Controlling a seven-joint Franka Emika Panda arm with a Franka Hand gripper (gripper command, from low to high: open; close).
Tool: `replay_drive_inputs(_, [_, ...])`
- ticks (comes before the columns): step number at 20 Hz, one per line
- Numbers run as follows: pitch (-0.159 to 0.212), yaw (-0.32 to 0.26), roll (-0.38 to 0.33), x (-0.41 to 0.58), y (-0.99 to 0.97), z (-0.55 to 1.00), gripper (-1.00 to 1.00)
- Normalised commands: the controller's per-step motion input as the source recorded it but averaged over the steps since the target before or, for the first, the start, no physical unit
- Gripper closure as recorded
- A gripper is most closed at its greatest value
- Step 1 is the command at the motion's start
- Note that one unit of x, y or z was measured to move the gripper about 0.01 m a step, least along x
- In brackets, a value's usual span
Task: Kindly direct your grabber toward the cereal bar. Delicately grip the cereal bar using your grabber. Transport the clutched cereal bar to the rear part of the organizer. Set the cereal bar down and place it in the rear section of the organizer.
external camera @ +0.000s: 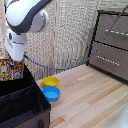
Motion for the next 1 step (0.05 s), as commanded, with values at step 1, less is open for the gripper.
replay_drive_inputs(1, [0.036, 0.000, 0.028, 0.043, -0.09, 0.09, -1.00])
